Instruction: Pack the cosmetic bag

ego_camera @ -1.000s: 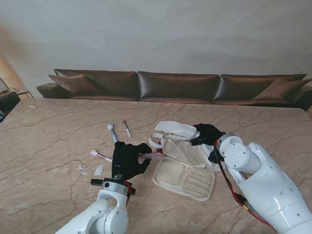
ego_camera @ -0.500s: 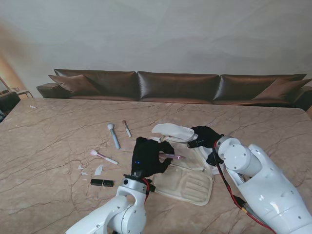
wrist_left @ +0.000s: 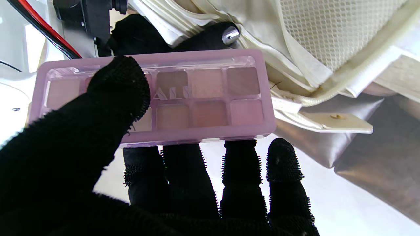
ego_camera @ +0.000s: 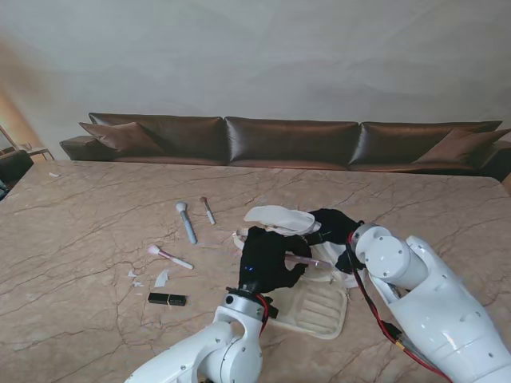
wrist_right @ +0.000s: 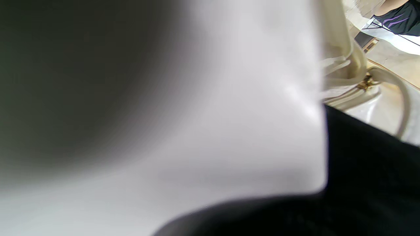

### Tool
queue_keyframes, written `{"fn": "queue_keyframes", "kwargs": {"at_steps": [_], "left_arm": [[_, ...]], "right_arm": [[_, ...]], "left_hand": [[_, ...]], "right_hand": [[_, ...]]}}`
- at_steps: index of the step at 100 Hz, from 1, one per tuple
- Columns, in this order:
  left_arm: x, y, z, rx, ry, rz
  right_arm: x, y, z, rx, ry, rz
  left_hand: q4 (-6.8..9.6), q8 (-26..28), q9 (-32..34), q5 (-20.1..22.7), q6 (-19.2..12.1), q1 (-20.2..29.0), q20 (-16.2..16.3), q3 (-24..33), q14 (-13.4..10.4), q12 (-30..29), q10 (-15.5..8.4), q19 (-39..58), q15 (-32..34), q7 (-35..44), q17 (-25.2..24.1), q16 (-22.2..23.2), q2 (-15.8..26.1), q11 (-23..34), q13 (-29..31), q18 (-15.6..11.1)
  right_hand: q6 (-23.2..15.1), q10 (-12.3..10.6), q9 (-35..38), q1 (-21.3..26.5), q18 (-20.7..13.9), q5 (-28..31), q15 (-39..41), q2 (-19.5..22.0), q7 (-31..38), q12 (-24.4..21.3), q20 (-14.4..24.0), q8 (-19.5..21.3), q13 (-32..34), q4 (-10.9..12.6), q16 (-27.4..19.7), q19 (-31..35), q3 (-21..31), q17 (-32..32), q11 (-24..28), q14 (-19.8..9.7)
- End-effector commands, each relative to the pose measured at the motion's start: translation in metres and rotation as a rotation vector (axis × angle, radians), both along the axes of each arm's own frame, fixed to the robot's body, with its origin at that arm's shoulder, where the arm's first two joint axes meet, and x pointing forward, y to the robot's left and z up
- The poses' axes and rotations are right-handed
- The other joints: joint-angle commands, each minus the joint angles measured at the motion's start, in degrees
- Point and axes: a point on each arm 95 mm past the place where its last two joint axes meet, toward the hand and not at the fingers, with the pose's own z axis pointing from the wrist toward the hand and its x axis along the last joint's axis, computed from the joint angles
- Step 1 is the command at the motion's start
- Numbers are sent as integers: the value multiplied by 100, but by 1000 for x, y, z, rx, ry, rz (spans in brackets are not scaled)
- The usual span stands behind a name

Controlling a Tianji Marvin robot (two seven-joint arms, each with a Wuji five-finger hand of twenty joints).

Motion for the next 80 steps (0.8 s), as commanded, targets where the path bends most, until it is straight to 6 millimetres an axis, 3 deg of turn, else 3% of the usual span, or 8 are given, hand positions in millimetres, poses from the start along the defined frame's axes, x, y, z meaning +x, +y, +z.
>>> {"fn": "queue_keyframes", "kwargs": {"at_steps": [1, 37, 80], "left_arm": [[-2, -11, 0, -34, 27, -11], [5, -29, -7, -36, 22, -25], [25, -31, -17, 59, -24, -55]], "right_arm": [[-5, 6, -1, 13, 5, 16], [-9, 5, -2, 19, 15, 28], [-13, 1, 1, 30, 53, 62]], "left_hand": [[58, 100, 285, 436, -884, 49, 157, 478, -174, -8, -283, 197, 75, 485, 14, 83, 101, 46, 163, -181], [-75, 109, 348, 551, -1033, -70, 189, 796, -285, -70, -426, 257, 36, 472, -5, 11, -167, 37, 219, -313], [-120, 162, 309, 585, -1172, -81, 201, 845, -359, -39, -628, 211, 14, 403, -193, 9, -214, 47, 32, -412]], "right_hand": [[-498, 28, 262, 384, -115, 508, 645, 338, 463, -30, 26, 18, 735, 94, 114, 497, 555, 264, 92, 134], [-500, 23, 288, 362, -154, 525, 797, 331, 475, -36, 26, -26, 767, 108, 141, 594, 565, 357, 145, 100], [-462, 74, 276, 399, -134, 493, 882, 348, 497, 37, 19, 18, 760, 117, 116, 652, 563, 362, 247, 111]]}}
